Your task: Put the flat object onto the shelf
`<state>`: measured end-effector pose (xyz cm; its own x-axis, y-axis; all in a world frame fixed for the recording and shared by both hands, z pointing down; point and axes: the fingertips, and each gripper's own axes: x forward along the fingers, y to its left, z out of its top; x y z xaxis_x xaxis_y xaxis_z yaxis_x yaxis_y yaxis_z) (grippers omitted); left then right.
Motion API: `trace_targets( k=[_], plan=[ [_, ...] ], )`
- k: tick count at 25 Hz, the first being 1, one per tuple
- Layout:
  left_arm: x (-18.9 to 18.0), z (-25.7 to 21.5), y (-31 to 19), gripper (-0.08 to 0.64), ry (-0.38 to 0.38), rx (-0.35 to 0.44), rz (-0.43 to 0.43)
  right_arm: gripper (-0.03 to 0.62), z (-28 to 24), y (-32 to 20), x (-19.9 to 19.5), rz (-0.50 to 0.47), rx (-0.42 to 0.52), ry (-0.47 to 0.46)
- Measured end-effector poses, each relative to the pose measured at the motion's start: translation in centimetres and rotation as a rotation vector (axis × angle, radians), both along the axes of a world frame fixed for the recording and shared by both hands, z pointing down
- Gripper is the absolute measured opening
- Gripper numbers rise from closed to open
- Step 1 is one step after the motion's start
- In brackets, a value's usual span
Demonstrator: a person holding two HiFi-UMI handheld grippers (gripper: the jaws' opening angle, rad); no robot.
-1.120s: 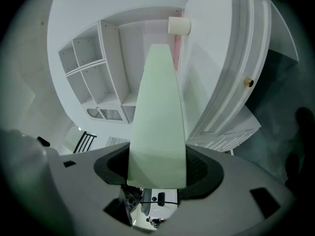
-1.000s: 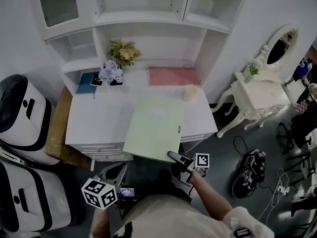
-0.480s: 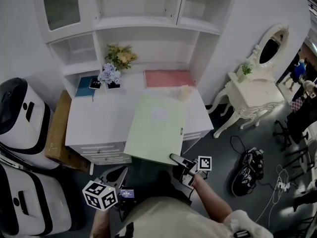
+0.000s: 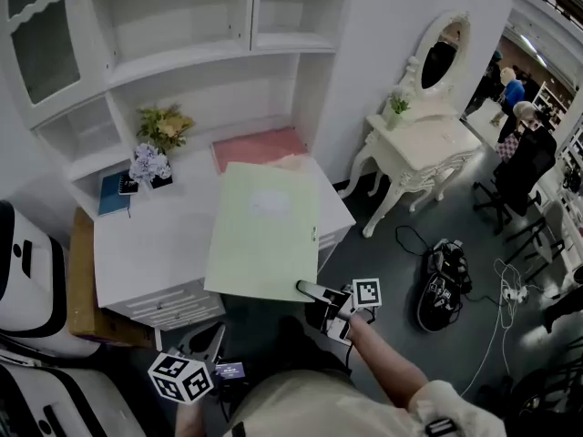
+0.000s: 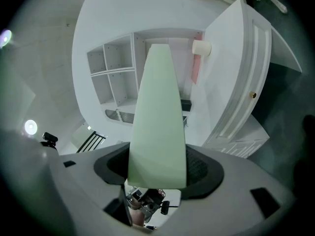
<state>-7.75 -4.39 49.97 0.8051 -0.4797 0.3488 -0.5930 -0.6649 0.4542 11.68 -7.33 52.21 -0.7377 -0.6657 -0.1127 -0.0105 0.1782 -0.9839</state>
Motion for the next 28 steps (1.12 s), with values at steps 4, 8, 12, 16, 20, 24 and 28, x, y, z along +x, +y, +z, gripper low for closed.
trace_targets(
  k=[4,8,12,16,20,24,28],
  plan=[
    [1.1,-0.1,0.1,0.014,0.007,-0.008,0.024,0.288,-1.2,0.7,0.8,0.015,0.011,-0.005],
    [2.8,-0.5,-0.1,0.012,0.01,-0.002,0.058,0.288,-2.4,0.6,1.9,0.028,0.028,-0.008],
    [4.3,-0.6,-0.4,0.012,-0.005,0.004,0.079,0.288,-3.3,0.6,3.1,0.04,0.054,-0.017],
    [6.3,-1.1,-0.5,0.014,-0.009,0.012,0.078,0.288,-4.5,0.5,4.7,0.04,0.084,-0.012],
    [8.8,-1.7,-0.2,0.012,-0.016,0.022,0.083,0.288,-6.0,0.7,6.8,0.035,0.106,-0.008],
    [11.2,-2.1,0.5,0.012,-0.027,0.029,0.08,0.288,-7.6,1.0,8.8,0.013,0.119,-0.019],
    [13.7,-3.1,1.1,0.014,-0.038,0.054,0.085,0.288,-9.5,1.3,10.5,-0.004,0.144,-0.038]
  ],
)
